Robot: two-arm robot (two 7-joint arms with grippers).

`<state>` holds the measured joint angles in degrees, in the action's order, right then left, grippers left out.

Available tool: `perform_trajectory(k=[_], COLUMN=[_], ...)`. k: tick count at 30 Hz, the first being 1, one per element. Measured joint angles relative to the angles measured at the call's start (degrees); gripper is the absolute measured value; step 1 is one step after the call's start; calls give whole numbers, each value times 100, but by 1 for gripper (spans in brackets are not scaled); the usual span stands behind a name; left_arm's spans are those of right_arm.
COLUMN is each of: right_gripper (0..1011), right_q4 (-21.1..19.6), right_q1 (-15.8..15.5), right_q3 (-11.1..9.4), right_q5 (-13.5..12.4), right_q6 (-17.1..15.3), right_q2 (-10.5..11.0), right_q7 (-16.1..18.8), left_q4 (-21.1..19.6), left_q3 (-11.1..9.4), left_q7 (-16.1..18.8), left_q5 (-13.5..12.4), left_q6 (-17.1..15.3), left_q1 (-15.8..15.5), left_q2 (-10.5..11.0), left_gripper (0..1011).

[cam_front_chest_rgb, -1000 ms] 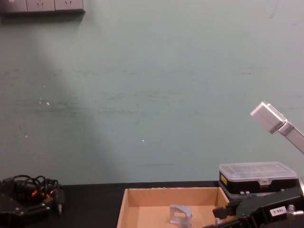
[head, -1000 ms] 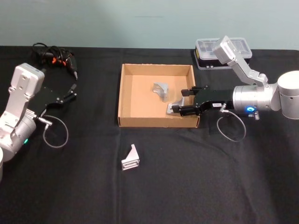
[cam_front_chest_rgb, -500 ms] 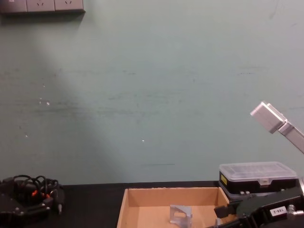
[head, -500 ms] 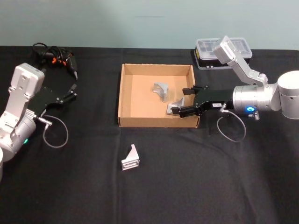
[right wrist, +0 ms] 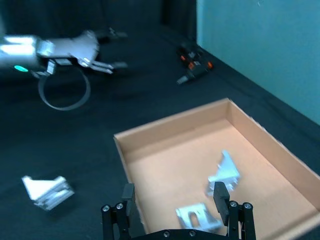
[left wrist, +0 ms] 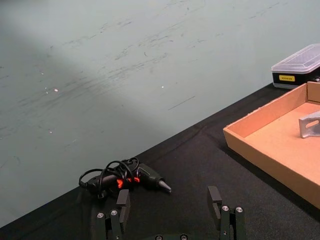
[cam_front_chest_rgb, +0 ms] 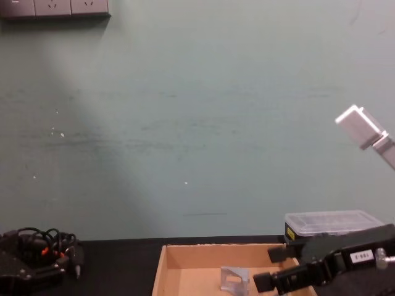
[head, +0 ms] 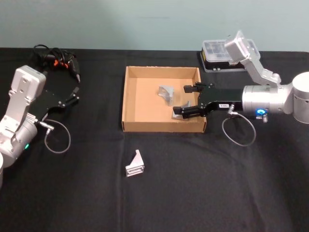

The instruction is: Use one hand to pick up the angle iron from the table and place it into the box.

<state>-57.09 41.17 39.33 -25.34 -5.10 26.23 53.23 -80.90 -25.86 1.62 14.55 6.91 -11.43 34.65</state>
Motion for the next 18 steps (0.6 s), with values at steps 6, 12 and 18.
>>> perform_trajectory(k=[6, 12, 18], right_gripper=[1002, 1002, 1002], right_q4=[-425, -883, -1201], right_q1=[-119, -213, -282], right_q3=[-31, 56, 180], right_q5=[-214, -362, -434], right_q6=[25, 37, 47], right_q2=[149, 309, 417], right_q7=[199, 411, 575], left_q4=[0, 0, 0], left_q3=[0, 0, 0], left_q7=[0, 0, 0], left_q5=[0, 0, 0], left_q6=[0, 0, 0], left_q1=[0, 0, 0], left_q2=[0, 0, 0], left_gripper=[1011, 1011, 1011])
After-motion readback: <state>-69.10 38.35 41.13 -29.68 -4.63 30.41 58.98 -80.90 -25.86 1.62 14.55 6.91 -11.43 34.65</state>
